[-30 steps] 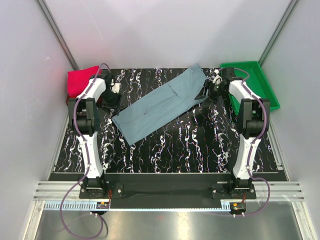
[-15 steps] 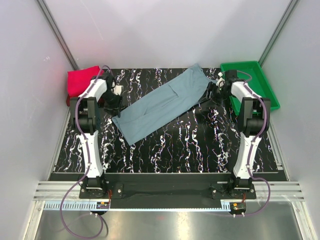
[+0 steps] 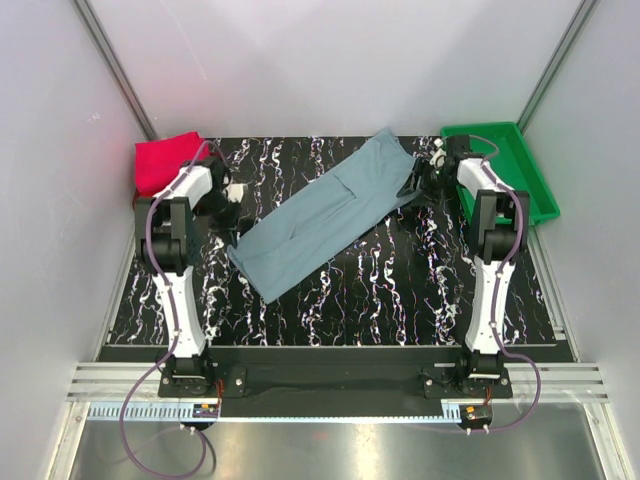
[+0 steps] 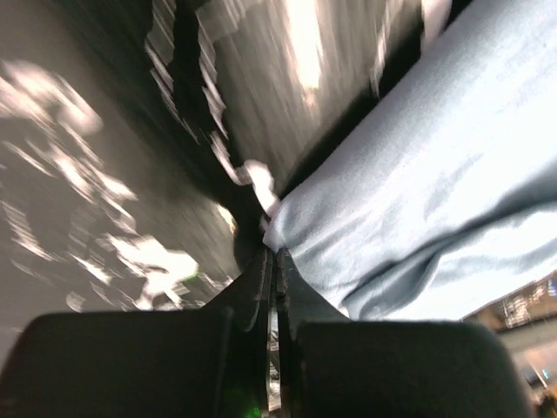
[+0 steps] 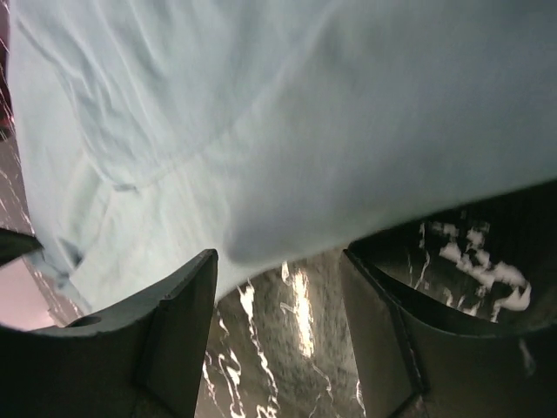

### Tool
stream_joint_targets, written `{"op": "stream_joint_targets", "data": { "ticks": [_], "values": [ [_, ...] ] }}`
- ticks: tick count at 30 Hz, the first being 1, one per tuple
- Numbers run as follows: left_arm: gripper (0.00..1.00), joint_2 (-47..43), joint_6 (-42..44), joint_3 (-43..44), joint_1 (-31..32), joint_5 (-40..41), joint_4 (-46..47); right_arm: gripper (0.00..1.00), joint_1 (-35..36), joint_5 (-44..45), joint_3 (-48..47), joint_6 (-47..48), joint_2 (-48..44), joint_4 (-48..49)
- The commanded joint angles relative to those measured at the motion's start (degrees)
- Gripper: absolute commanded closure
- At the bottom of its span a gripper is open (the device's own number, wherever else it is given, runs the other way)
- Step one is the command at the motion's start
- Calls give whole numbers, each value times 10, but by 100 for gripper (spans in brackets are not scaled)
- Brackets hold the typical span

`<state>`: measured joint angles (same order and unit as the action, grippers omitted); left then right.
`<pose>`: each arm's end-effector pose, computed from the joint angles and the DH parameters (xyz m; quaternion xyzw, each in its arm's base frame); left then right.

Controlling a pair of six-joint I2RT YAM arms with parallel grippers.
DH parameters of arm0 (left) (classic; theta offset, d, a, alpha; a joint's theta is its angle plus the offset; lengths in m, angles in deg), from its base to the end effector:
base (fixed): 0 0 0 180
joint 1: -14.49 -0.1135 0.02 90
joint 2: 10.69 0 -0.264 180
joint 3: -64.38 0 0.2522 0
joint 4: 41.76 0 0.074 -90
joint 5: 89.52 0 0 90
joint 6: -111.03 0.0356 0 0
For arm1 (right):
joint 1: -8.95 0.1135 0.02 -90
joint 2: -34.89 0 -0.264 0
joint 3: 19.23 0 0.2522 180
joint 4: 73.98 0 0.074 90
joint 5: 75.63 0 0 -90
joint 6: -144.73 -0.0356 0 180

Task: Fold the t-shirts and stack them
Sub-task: Fold the tshirt

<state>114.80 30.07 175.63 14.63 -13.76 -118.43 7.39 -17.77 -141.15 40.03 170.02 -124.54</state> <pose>0.4160 -0.0098 0.1579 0.0784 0.9892 -0.1242 0.0018 0.4990 0.0054 0.1487 0.0702 0.9353 0.2928 0.1858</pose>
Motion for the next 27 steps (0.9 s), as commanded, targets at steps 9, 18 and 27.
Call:
{"op": "stream_joint_targets", "data": {
  "ticks": [9, 18, 27],
  "values": [
    [100, -139, 0, -132, 100, -94, -36, 34, 3, 13, -141, -3, 95, 16],
    [100, -204, 3, -197, 198, -109, -37, 74, 31, 47, -244, -2, 147, -5],
    [100, -249, 23, -231, 266, -164, -56, 82, 68, 79, -306, 21, 177, -1]
  ]
}}
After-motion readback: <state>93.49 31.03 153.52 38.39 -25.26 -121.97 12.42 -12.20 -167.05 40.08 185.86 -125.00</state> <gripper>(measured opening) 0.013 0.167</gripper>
